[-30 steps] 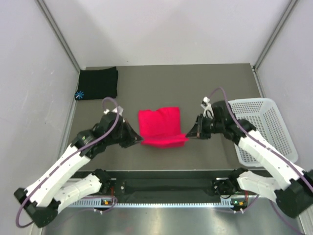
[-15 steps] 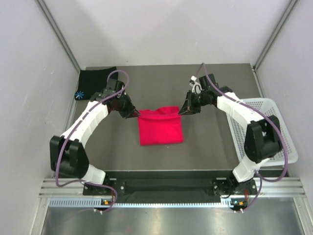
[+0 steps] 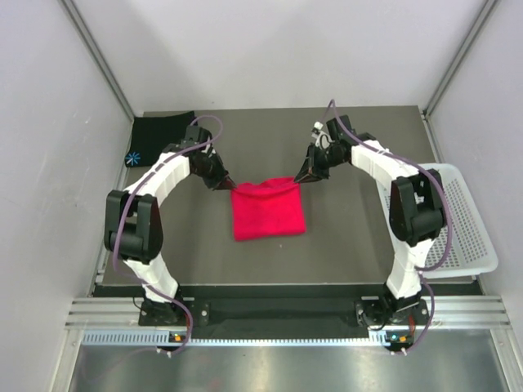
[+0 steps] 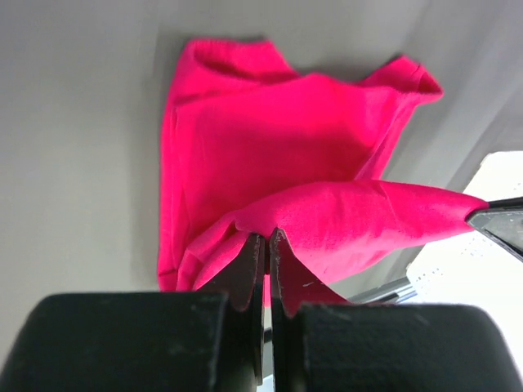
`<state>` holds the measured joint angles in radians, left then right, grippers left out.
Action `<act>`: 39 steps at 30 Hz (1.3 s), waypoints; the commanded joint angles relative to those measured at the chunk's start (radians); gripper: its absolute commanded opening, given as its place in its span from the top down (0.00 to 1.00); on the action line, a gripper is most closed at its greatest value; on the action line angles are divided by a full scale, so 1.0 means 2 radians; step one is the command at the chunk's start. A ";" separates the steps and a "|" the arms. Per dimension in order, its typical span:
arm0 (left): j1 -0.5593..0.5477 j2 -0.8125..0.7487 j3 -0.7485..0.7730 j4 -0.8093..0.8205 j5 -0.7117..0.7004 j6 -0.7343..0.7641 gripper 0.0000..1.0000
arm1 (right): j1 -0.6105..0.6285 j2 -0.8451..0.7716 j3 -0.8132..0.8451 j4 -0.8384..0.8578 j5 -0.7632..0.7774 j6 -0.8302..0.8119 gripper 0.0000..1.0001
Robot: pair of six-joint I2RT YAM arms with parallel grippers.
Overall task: Fold and stack the t-shirts
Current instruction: Fold the tshirt
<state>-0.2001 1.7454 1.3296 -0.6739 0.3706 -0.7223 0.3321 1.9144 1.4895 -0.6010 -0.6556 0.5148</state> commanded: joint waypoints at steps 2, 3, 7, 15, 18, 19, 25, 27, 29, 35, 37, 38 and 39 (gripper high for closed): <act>0.010 0.016 0.042 0.037 0.005 0.014 1.00 | -0.016 0.021 0.043 0.003 -0.018 -0.015 1.00; 0.010 0.022 0.045 0.037 0.004 0.014 1.00 | -0.017 0.034 0.048 0.004 -0.019 -0.014 1.00; 0.017 0.055 0.068 0.031 0.009 0.018 1.00 | -0.020 0.066 0.077 0.001 -0.027 -0.017 1.00; 0.023 0.096 0.100 0.020 0.013 0.020 1.00 | -0.025 0.113 0.114 -0.003 -0.036 -0.009 1.00; 0.023 0.105 0.101 0.022 0.018 0.018 1.00 | -0.026 0.122 0.118 -0.002 -0.035 -0.006 0.99; 0.023 0.111 0.103 0.021 0.022 0.016 1.00 | -0.026 0.123 0.121 -0.002 -0.035 -0.005 0.99; 0.023 0.128 0.111 0.020 0.016 0.012 0.93 | -0.033 0.132 0.127 -0.002 -0.032 -0.004 0.93; 0.023 0.125 0.114 0.022 0.003 0.014 0.87 | -0.036 0.139 0.136 -0.003 -0.028 -0.005 0.89; 0.023 0.121 0.129 0.012 -0.030 0.021 0.77 | -0.043 0.146 0.149 -0.018 -0.018 -0.010 0.80; 0.023 0.061 0.138 -0.015 -0.073 0.046 0.66 | -0.050 0.120 0.219 -0.133 0.055 -0.110 0.57; 0.019 0.033 0.112 -0.015 -0.050 0.043 0.66 | -0.040 0.094 0.201 -0.150 0.072 -0.138 0.56; 0.016 0.024 0.102 -0.015 -0.041 0.040 0.66 | -0.034 0.068 0.190 -0.150 0.072 -0.144 0.56; 0.012 0.005 0.076 -0.012 -0.021 0.037 0.66 | -0.022 0.056 0.162 -0.147 0.069 -0.146 0.56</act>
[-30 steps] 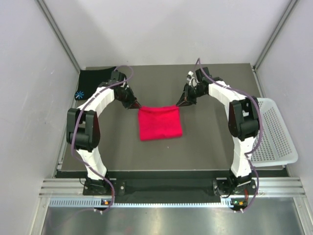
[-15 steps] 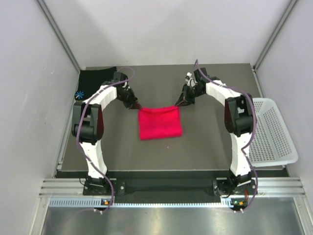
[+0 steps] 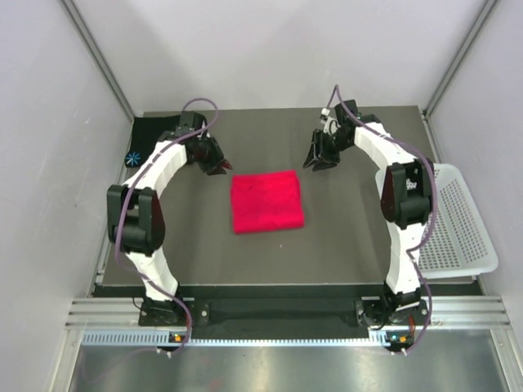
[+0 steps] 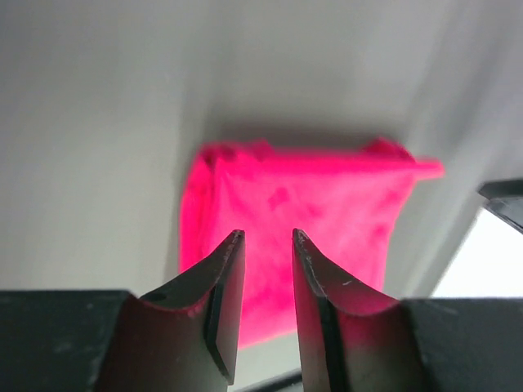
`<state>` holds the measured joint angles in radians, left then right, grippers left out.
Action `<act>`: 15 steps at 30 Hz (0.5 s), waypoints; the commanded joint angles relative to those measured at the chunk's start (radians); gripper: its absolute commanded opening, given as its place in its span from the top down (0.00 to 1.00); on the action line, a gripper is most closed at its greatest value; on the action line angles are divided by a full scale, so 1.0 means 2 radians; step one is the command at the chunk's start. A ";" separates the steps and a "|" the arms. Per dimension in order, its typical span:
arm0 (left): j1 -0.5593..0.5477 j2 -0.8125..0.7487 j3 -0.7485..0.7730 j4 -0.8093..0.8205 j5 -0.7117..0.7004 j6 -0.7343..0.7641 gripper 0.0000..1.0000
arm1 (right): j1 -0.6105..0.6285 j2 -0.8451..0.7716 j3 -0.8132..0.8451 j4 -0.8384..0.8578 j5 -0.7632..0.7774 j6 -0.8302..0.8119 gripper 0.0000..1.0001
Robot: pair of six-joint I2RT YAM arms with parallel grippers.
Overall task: Fold and stack the t-shirts
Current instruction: Fold the tshirt
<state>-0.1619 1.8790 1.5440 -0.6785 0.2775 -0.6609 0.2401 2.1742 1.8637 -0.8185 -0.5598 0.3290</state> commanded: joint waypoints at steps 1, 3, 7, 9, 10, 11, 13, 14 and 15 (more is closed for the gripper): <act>-0.018 -0.072 -0.048 0.007 0.038 -0.002 0.66 | 0.031 -0.094 -0.043 -0.030 -0.002 -0.050 0.56; -0.031 -0.096 -0.098 0.033 0.080 -0.014 0.70 | 0.055 -0.108 -0.096 0.008 -0.035 -0.037 0.57; -0.061 -0.108 -0.177 0.104 0.139 -0.070 0.78 | 0.097 -0.111 -0.156 0.072 -0.107 0.012 0.75; -0.066 -0.107 -0.219 0.145 0.148 -0.090 0.82 | 0.115 -0.108 -0.179 0.098 -0.128 0.027 0.83; -0.067 -0.108 -0.230 0.157 0.151 -0.096 0.83 | 0.119 -0.105 -0.185 0.118 -0.144 0.038 0.89; -0.067 -0.107 -0.239 0.160 0.150 -0.096 0.84 | 0.123 -0.100 -0.200 0.125 -0.150 0.040 0.91; -0.066 -0.104 -0.253 0.157 0.147 -0.085 0.85 | 0.126 -0.092 -0.212 0.132 -0.159 0.042 0.94; -0.066 -0.101 -0.257 0.154 0.137 -0.078 0.85 | 0.125 -0.084 -0.222 0.133 -0.160 0.040 0.94; -0.066 -0.097 -0.263 0.154 0.132 -0.073 0.85 | 0.125 -0.080 -0.227 0.133 -0.160 0.037 0.95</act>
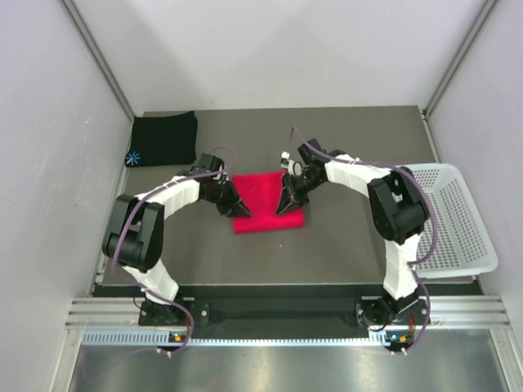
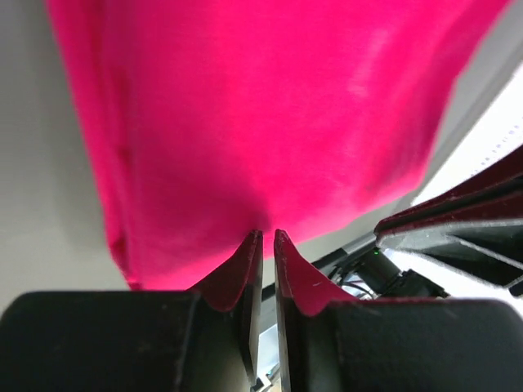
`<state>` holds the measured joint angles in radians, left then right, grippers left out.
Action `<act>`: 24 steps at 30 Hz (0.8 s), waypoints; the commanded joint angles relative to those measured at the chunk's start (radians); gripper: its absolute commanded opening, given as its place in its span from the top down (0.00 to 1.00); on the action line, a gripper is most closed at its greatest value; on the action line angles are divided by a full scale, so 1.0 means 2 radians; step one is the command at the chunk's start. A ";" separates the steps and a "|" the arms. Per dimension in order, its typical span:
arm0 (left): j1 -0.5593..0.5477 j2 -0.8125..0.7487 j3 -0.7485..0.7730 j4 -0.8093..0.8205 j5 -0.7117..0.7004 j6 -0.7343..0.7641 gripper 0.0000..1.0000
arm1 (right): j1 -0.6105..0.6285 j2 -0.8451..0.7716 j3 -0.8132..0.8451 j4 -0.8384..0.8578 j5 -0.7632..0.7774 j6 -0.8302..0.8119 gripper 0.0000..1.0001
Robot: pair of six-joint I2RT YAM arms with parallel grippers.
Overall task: Fold and stack the t-shirts
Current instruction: Fold the tshirt
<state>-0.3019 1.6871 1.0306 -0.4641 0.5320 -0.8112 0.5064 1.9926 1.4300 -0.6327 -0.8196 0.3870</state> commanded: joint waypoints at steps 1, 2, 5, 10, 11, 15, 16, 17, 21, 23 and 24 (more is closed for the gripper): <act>0.006 0.004 -0.008 0.044 0.001 0.014 0.85 | -0.012 0.018 -0.015 0.041 -0.027 -0.002 0.95; 0.008 0.020 -0.007 0.037 -0.005 0.022 0.85 | -0.015 0.023 -0.028 0.040 -0.023 -0.008 0.96; 0.010 0.058 0.002 0.005 -0.029 0.055 0.86 | -0.037 0.039 -0.060 0.037 0.002 -0.035 0.97; 0.011 0.062 0.024 -0.025 -0.053 0.102 0.87 | -0.060 0.031 -0.059 0.007 0.043 -0.078 0.97; 0.011 0.050 0.030 -0.046 -0.056 0.106 0.87 | -0.058 0.024 -0.042 0.000 0.042 -0.078 0.97; 0.005 0.002 0.045 -0.065 -0.043 0.093 0.81 | -0.027 0.001 0.011 -0.033 0.035 -0.065 0.97; -0.004 -0.009 0.045 -0.064 -0.036 0.077 0.80 | -0.018 -0.007 0.020 -0.034 0.026 -0.053 0.97; -0.010 -0.026 0.046 -0.059 -0.032 0.067 0.79 | -0.008 -0.009 0.027 -0.027 0.014 -0.043 0.97; -0.024 -0.023 0.017 0.019 0.018 0.008 0.80 | 0.043 0.001 0.015 0.035 -0.042 0.026 0.97; -0.023 -0.004 0.011 0.024 0.017 0.007 0.82 | 0.051 0.023 0.005 0.061 -0.048 0.035 0.97; -0.022 0.002 0.002 0.028 0.016 0.013 0.82 | 0.056 0.031 0.002 0.066 -0.052 0.036 0.97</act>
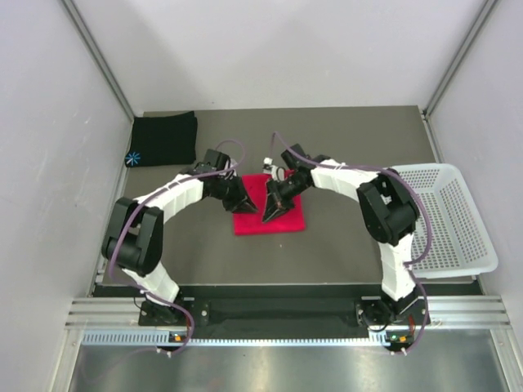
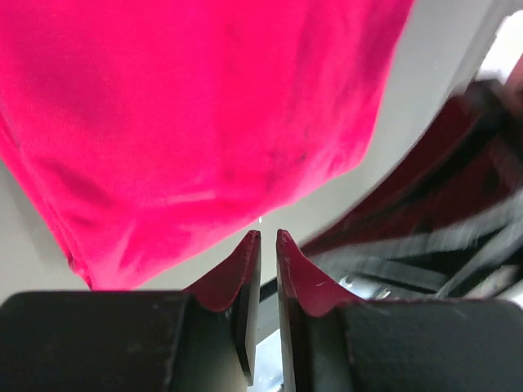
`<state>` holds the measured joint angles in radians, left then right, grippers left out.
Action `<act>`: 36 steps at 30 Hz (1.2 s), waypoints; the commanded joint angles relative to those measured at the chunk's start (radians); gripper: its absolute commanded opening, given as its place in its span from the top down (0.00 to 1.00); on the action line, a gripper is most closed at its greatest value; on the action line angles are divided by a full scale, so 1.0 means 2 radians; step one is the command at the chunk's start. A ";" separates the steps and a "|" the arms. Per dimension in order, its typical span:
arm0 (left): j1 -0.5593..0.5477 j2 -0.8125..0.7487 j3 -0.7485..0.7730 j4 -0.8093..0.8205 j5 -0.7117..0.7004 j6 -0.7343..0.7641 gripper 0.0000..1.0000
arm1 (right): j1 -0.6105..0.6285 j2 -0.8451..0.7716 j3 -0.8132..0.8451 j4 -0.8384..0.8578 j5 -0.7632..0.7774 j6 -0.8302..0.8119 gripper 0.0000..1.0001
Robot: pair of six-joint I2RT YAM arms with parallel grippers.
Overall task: Fold and stack the t-shirts
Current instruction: Fold the tshirt
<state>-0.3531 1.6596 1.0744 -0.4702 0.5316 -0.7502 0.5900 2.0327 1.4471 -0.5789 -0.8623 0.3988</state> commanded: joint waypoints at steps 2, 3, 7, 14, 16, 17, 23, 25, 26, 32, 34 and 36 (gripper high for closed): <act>0.007 0.034 -0.033 0.029 0.006 -0.011 0.83 | 0.013 0.031 -0.021 0.052 -0.031 0.031 0.97; 0.012 0.041 -0.039 0.026 0.003 -0.001 0.83 | 0.011 0.037 -0.026 0.052 -0.031 0.022 0.97; 0.041 0.063 -0.069 0.010 -0.020 0.025 0.86 | -0.015 0.043 -0.074 0.031 -0.012 -0.019 0.97; 0.060 0.029 -0.057 -0.052 -0.049 0.072 0.85 | -0.083 -0.026 -0.115 -0.029 0.042 -0.084 0.97; 0.059 -0.001 -0.048 -0.065 -0.046 0.070 0.83 | -0.083 -0.054 -0.112 -0.036 0.034 -0.078 0.97; 0.059 -0.013 -0.041 -0.069 -0.043 0.067 0.82 | -0.078 -0.062 -0.112 -0.035 0.028 -0.073 0.97; 0.035 -0.054 -0.054 -0.014 0.027 -0.011 0.77 | -0.032 -0.052 -0.077 -0.009 -0.008 -0.033 0.97; 0.035 -0.038 -0.074 0.040 0.049 -0.033 0.78 | -0.029 -0.029 -0.070 0.003 -0.021 -0.018 0.97; 0.035 -0.029 -0.094 0.049 0.063 -0.045 0.79 | -0.030 -0.022 -0.069 0.009 -0.022 -0.016 0.97; 0.062 -0.002 -0.157 0.053 0.030 -0.024 0.82 | -0.072 -0.008 -0.113 0.006 -0.017 -0.059 0.97; 0.076 -0.004 -0.169 0.048 0.011 -0.014 0.82 | -0.089 -0.009 -0.143 0.005 -0.008 -0.074 0.97; 0.091 -0.004 -0.171 0.037 0.008 0.002 0.82 | -0.110 -0.015 -0.157 -0.002 0.002 -0.091 0.97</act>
<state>-0.2104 1.6596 0.7399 -0.4046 0.6136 -0.7959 0.4240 2.0167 1.1709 -0.5739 -0.8799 0.2951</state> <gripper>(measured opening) 0.182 0.028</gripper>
